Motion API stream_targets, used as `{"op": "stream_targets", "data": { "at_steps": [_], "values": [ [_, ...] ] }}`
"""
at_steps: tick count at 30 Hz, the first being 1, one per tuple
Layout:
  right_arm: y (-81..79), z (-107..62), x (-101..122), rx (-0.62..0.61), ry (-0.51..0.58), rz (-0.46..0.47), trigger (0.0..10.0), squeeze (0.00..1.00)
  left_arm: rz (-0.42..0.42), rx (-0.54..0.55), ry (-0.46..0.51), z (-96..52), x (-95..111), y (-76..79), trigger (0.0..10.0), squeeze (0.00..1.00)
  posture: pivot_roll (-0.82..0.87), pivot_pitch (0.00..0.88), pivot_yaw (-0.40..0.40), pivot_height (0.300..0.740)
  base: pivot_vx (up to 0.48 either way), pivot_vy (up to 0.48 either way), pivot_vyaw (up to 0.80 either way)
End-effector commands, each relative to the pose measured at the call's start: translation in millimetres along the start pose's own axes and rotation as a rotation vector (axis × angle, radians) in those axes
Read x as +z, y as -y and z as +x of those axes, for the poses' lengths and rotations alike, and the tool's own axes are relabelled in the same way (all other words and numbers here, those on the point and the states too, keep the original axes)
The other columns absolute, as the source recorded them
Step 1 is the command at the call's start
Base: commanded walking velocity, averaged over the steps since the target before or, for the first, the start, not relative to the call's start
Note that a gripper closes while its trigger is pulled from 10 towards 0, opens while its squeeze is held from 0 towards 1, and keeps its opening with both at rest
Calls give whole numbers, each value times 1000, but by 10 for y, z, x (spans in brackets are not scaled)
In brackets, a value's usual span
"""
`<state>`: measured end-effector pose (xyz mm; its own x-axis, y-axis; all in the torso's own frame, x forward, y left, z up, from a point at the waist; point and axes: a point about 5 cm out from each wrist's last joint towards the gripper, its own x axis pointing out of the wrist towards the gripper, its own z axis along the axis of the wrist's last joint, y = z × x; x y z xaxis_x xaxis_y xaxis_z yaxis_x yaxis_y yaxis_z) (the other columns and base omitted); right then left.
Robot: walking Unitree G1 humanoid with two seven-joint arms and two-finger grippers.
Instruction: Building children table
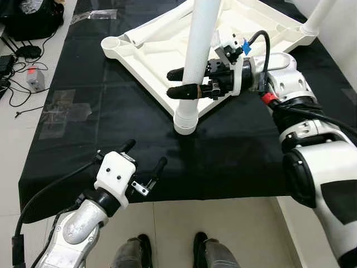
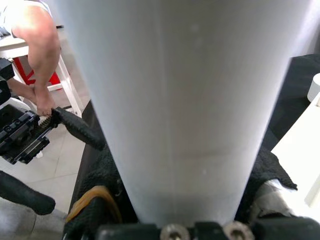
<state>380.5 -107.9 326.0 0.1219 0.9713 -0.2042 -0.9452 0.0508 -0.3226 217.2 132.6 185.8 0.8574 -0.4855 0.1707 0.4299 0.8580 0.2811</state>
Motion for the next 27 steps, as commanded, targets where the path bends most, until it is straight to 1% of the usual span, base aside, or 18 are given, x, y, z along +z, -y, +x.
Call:
{"op": "stream_targets", "data": {
  "at_steps": [1, 4, 12, 14, 15, 16, 17, 18, 19, 20, 21, 22, 23, 24, 25, 26, 27],
  "values": [
    [-48, 71, -240, 11, -74, 96, 10000, 0, 0, -17, 7, -24, 13, 51, 10000, 0, 56, 338, -34, 740, 0, 0, 0],
    [-27, 74, -257, -28, -93, 108, 10000, 0, 0, -15, 8, -20, 15, 52, 10000, 0, 56, 338, -34, 740, 0, 0, 0],
    [-22, 67, -291, -58, -108, 117, 10000, 0, 2, -18, 11, -12, 20, 53, 10000, 0, 46, 344, -36, 740, 0, 0, 0],
    [-13, 59, -303, -82, -108, 122, 10000, 0, 2, -19, 11, -9, 19, 53, 10000, 0, 44, 345, -39, 740, 0, 0, 0],
    [-6, 30, -341, -131, -102, 134, 10000, 0, 3, -20, 11, -9, 17, 60, 10000, 0, 42, 343, -53, 740, 0, 0, 0],
    [-6, 30, -341, -131, -102, 134, 10000, 0, 3, -20, 11, -9, 17, 60, 10000, 0, 42, 343, -53, 740, 0, 0, 0],
    [0, 1, -429, -238, -71, 200, 10000, 0, 4, -20, 10, -13, 13, 70, 10000, 0, 42, 341, -70, 740, 0, 0, 0],
    [-79, 23, -668, -440, -45, 299, 10000, 0, 8, -19, 11, -19, 16, 84, 10000, 0, 63, 337, -85, 740, 0, 0, 0],
    [-79, 23, -668, -440, -45, 299, 10000, 0, 8, -19, 11, -19, 16, 84, 10000, 0, 63, 337, -85, 740, 0, 0, 0],
    [-166, 1, -836, -589, -41, 373, 10000, 0, 11, -18, 11, -22, 19, 94, 10000, 0, 63, 337, -85, 740, 0, 0, 0],
    [-498, 115, -1085, -767, -75, 459, 10000, 0, 16, -17, 10, -29, 21, 92, 10000, 0, 67, 343, -71, 740, 0, 0, 0],
    [-498, 115, -1085, -767, -75, 459, 10000, 0, 16, -17, 10, -29, 21, 92, 10000, 0, 67, 343, -71, 740, 0, 0, 0],
    [-757, 102, -1204, -912, -102, 517, 10000, 0, 18, -16, 10, -33, 22, 89, 10000, 0, 67, 343, -71, 740, 0, 0, 0],
    [-998, 123, -1274, -1005, -117, 579, 10000, 0, 20, -17, 10, -34, 19, 81, 10000, 0, 42, 346, -57, 740, 0, 0, 0],
    [-998, 123, -1274, -1005, -117, 579, 10000, 0, 20, -17, 10, -34, 19, 81, 10000, 0, 42, 346, -57, 740, 0, 0, 0],
    [-1144, 120, -1306, -1065, -127, 622, 10000, 0, 22, -18, 9, -33, 17, 76, 10000, 0, 42, 346, -57, 740, 0, 0, 0],
    [-1205, 182, -1263, -1053, -128, 589, 10000, 0, 22, -23, 9, -24, 13, 70, 10000, 0, 38, 339, -49, 740, 0, 0, 0]
  ]
}}
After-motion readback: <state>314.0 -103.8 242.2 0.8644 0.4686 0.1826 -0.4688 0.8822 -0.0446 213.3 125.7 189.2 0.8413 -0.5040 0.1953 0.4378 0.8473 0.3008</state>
